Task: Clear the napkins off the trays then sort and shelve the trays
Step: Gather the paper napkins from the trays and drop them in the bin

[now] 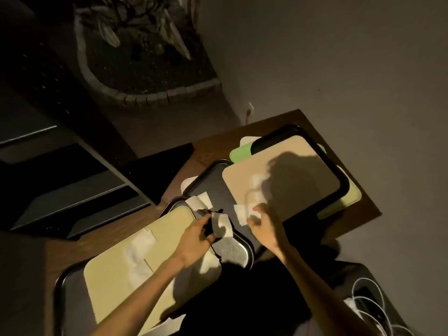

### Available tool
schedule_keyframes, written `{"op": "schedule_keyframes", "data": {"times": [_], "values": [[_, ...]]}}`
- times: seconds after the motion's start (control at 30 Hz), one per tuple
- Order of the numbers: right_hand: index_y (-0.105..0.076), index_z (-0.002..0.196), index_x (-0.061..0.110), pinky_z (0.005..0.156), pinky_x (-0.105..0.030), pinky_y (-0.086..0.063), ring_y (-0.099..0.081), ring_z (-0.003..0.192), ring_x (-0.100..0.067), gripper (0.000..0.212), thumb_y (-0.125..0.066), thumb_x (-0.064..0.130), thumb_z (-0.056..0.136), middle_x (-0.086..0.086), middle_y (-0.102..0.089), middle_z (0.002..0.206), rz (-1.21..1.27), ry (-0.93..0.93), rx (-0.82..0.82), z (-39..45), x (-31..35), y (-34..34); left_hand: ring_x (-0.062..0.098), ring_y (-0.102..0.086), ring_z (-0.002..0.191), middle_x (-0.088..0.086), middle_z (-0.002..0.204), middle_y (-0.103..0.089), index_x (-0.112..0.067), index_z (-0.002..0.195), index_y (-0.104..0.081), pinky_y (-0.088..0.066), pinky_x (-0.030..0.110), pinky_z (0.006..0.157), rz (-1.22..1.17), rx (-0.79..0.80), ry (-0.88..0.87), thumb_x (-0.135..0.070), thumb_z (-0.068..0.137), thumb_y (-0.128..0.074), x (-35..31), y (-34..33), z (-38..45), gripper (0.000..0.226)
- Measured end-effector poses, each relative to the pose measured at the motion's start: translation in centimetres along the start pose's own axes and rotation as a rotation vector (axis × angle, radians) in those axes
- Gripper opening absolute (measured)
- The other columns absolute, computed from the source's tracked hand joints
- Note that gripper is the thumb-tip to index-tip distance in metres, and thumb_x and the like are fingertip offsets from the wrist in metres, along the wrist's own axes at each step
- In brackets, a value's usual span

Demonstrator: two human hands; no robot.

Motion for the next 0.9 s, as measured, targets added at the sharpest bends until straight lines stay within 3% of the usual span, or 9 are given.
{"op": "schedule_keyframes", "data": {"times": [0.07, 0.13, 0.27, 0.43, 0.53, 0.6, 0.7, 0.8, 0.9], "values": [[-0.059, 0.113, 0.01, 0.085, -0.044, -0.057, -0.065, 0.101, -0.026, 0.033, -0.07, 0.021, 0.084, -0.01, -0.061, 0.112, 0.014, -0.007, -0.074, 0.9, -0.5, 0.6, 0.019, -0.056, 0.115, 0.0, 0.126, -0.054, -0.022, 0.14, -0.047, -0.045, 0.032, 0.103, 0.104, -0.003, 0.028, -0.021, 0.089, -0.066, 0.1, -1.1, 1.2, 0.054], [-0.057, 0.12, 0.009, 0.089, -0.045, -0.053, -0.06, 0.106, -0.029, 0.036, -0.065, 0.024, 0.087, -0.012, -0.059, 0.113, -0.058, -0.048, -0.108, 2.0, -0.9, 1.1, 0.023, -0.058, 0.117, 0.003, 0.128, -0.056, -0.025, 0.137, -0.049, -0.046, 0.037, 0.104, 0.119, -0.01, 0.086, -0.027, 0.085, -0.069, 0.8, -2.2, 2.3, 0.056], [-0.044, 0.134, 0.01, 0.096, -0.046, -0.048, -0.053, 0.116, -0.03, 0.049, -0.059, 0.03, 0.093, -0.015, -0.055, 0.124, -0.139, -0.12, -0.159, 4.9, -1.0, 1.8, 0.031, -0.059, 0.11, 0.009, 0.124, -0.052, -0.03, 0.142, -0.039, -0.048, 0.039, 0.098, 0.115, -0.09, 0.217, -0.037, 0.08, -0.074, 1.4, -4.2, 4.6, 0.071], [-0.046, 0.127, 0.013, 0.085, -0.041, -0.051, -0.058, 0.103, -0.026, 0.052, -0.064, 0.042, 0.087, -0.011, -0.061, 0.116, -0.258, -0.128, -0.231, 7.5, -1.6, 1.9, 0.034, -0.062, 0.106, 0.009, 0.12, -0.061, -0.023, 0.131, -0.04, -0.051, 0.042, 0.088, 0.081, -0.215, 0.335, -0.044, 0.077, -0.074, 2.0, -5.4, 6.1, 0.068], [-0.048, 0.124, 0.013, 0.087, -0.04, -0.044, -0.053, 0.106, -0.027, 0.054, -0.064, 0.047, 0.085, -0.012, -0.058, 0.116, -0.344, -0.163, -0.216, 8.1, -2.4, 1.5, 0.033, -0.066, 0.099, 0.007, 0.109, -0.068, -0.018, 0.119, -0.046, -0.051, 0.038, 0.081, 0.032, -0.276, 0.408, -0.043, 0.074, -0.077, 2.4, -5.7, 6.2, 0.06], [-0.051, 0.119, 0.016, 0.087, -0.038, -0.042, -0.053, 0.105, -0.027, 0.049, -0.066, 0.047, 0.084, -0.01, -0.058, 0.113, -0.34, -0.16, -0.217, 8.4, -2.9, 1.2, 0.028, -0.068, 0.093, 0.004, 0.101, -0.071, -0.015, 0.114, -0.055, -0.051, 0.033, 0.077, -0.007, -0.302, 0.439, -0.039, 0.074, -0.077, 2.7, -5.7, 6.3, 0.052], [-0.062, 0.101, 0.025, 0.086, -0.036, -0.043, -0.055, 0.101, -0.025, 0.024, -0.066, 0.042, 0.085, -0.005, -0.06, 0.103, -0.349, -0.109, -0.229, 8.7, -3.1, 1.4, 0.02, -0.069, 0.082, 0.003, 0.087, -0.074, -0.014, 0.093, -0.071, -0.052, 0.029, 0.072, -0.098, -0.286, 0.402, -0.034, 0.077, -0.077, 3.0, -5.4, 6.4, 0.026], [-0.067, 0.09, 0.026, 0.088, -0.039, -0.046, -0.052, 0.1, -0.025, 0.015, -0.068, 0.039, 0.082, -0.002, -0.055, 0.097, -0.234, -0.059, -0.286, 8.3, -2.9, 2.2, 0.018, -0.067, 0.075, 0.005, 0.08, -0.073, -0.01, 0.084, -0.071, -0.047, 0.028, 0.07, -0.194, -0.293, 0.331, -0.024, 0.081, -0.076, 3.0, -4.2, 6.8, 0.016], [-0.067, 0.085, 0.028, 0.094, -0.037, -0.043, -0.046, 0.102, -0.019, 0.013, -0.068, 0.04, 0.081, 0.004, -0.049, 0.103, -0.207, 0.057, -0.262, 6.5, -2.1, 2.3, 0.025, -0.064, 0.083, 0.008, 0.089, -0.068, -0.012, 0.074, -0.065, -0.044, 0.026, 0.072, -0.005, -0.388, 0.242, -0.021, 0.08, -0.075, 3.0, -2.3, 8.1, 0.014]]}}
Point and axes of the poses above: each hand's wrist, its own z-axis towards the middle knuckle, its own y-axis out of the back of the hand, x = y × z, the point moved 3 cm from there along z, towards the middle knuckle
